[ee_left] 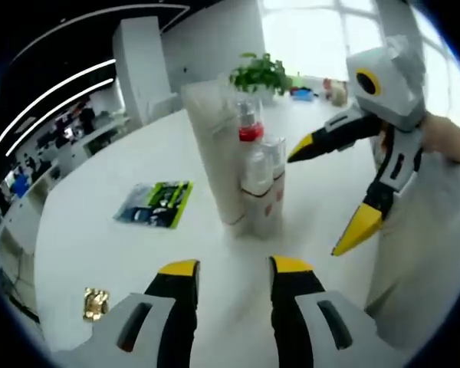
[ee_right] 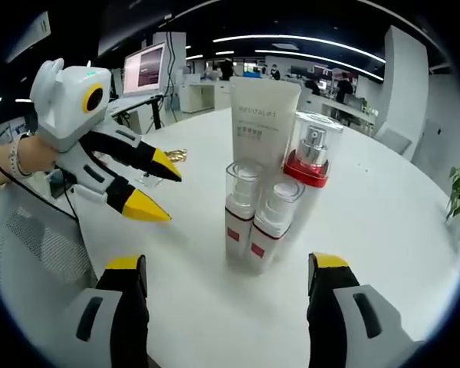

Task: Arrange the skincare products in the storage area until every visible bottle or jar stands upright without overlapping.

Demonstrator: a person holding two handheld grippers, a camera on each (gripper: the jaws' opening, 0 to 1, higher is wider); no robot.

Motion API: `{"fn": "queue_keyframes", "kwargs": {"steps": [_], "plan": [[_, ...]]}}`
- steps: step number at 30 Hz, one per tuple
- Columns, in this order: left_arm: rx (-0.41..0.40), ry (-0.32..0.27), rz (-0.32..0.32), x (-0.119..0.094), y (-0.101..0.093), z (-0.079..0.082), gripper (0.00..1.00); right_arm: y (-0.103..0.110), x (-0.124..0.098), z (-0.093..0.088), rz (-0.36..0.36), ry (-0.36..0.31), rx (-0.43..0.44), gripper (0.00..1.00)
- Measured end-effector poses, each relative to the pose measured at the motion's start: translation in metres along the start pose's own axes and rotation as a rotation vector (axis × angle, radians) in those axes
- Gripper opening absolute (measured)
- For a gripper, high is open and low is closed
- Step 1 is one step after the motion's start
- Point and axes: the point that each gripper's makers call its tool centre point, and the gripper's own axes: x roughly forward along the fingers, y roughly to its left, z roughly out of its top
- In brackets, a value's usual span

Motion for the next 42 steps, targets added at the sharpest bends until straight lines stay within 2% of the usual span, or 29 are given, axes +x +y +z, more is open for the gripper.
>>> {"fn": "queue_keyframes", "kwargs": {"steps": [13, 17, 19, 25, 28, 29, 32, 42], "plan": [[-0.048, -0.014, 0.059, -0.026, 0.016, -0.009, 0.41, 0.004, 0.0, 0.0, 0.002, 0.003, -0.028, 0.88], [-0.103, -0.019, 0.104, -0.032, 0.025, -0.013, 0.47, 0.003, -0.001, 0.0, -0.008, 0.001, -0.032, 0.91], [-0.122, -0.017, 0.102, -0.034, 0.028, -0.015, 0.5, 0.001, -0.001, 0.001, -0.015, -0.006, -0.028, 0.93], [-0.145, -0.055, 0.137, -0.046, 0.033, -0.012, 0.55, 0.001, -0.002, 0.003, -0.021, -0.021, -0.032, 0.97], [-0.145, -0.061, 0.159, -0.049, 0.038, -0.014, 0.59, -0.003, -0.006, 0.015, -0.055, -0.077, -0.041, 0.97], [-0.123, -0.048, 0.18, -0.05, 0.041, -0.017, 0.61, -0.004, -0.006, 0.018, -0.058, -0.097, -0.041, 0.98], [-0.101, -0.032, 0.203, -0.049, 0.045, -0.022, 0.68, -0.005, -0.008, 0.021, -0.055, -0.116, -0.022, 1.0], [-0.134, -0.08, 0.216, -0.056, 0.05, -0.015, 0.76, 0.0, -0.007, 0.017, -0.034, -0.101, -0.016, 1.0]]}}
